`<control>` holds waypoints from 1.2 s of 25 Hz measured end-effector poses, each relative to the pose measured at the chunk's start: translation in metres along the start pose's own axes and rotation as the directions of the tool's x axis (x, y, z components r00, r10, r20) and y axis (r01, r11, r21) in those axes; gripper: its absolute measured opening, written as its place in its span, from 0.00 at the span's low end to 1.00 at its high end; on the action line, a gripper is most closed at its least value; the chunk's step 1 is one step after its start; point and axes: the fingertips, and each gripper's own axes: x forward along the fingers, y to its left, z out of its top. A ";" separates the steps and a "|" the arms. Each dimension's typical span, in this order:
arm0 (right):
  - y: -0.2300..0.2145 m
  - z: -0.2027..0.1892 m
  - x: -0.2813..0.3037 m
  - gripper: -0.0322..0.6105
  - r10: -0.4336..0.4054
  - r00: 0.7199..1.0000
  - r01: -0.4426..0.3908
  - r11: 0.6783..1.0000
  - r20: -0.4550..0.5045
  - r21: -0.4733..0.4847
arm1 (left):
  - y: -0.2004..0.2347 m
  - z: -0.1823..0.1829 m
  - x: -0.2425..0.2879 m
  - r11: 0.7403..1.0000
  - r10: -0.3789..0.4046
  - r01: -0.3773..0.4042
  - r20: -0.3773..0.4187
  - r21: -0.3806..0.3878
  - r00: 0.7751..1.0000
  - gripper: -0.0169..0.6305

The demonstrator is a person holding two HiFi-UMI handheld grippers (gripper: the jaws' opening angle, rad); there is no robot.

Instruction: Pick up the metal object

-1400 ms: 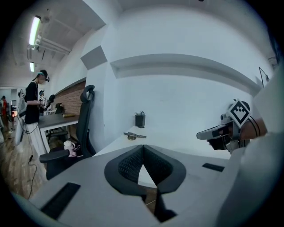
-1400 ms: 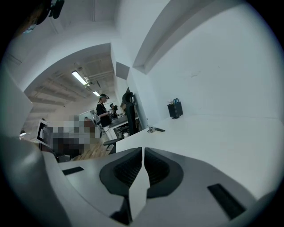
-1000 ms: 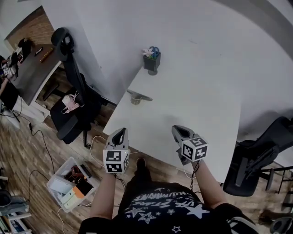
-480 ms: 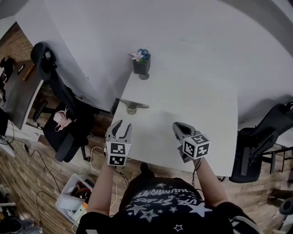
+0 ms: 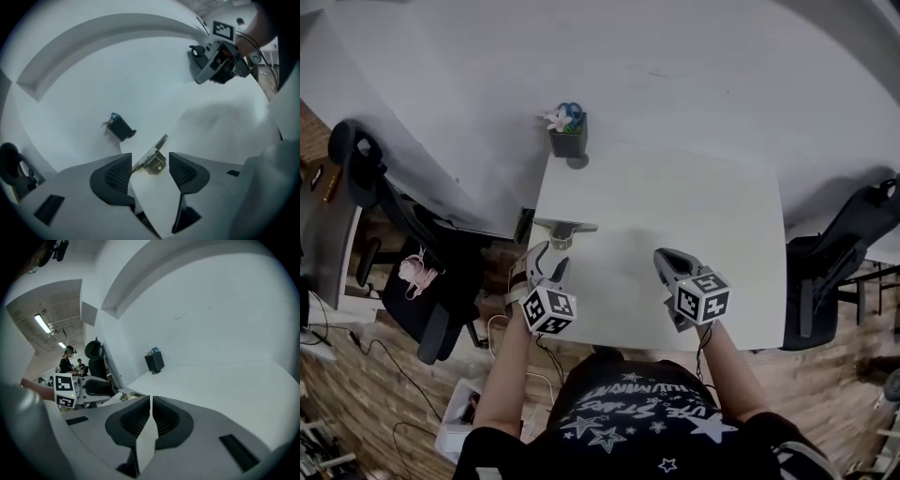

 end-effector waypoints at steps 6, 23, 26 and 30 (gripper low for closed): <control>-0.016 -0.001 0.010 0.13 -0.047 0.999 0.047 0.998 -0.011 0.035 | 0.003 -0.011 0.037 0.991 -0.029 0.031 -0.023 0.133 0.999 0.43; -0.031 -0.008 0.015 0.13 -0.109 0.994 0.109 0.987 -0.011 0.116 | 0.005 -0.013 0.069 0.917 0.012 0.004 -0.037 0.399 0.999 0.21; -0.030 -0.008 0.014 0.13 -0.114 0.993 0.114 0.986 -0.012 0.118 | 0.003 -0.013 0.070 0.904 0.013 0.005 -0.038 0.428 0.999 0.18; -0.027 -0.008 0.015 0.13 -0.114 0.993 0.115 0.987 -0.015 0.115 | 0.001 -0.014 0.069 0.860 0.032 -0.010 -0.034 0.511 0.999 0.13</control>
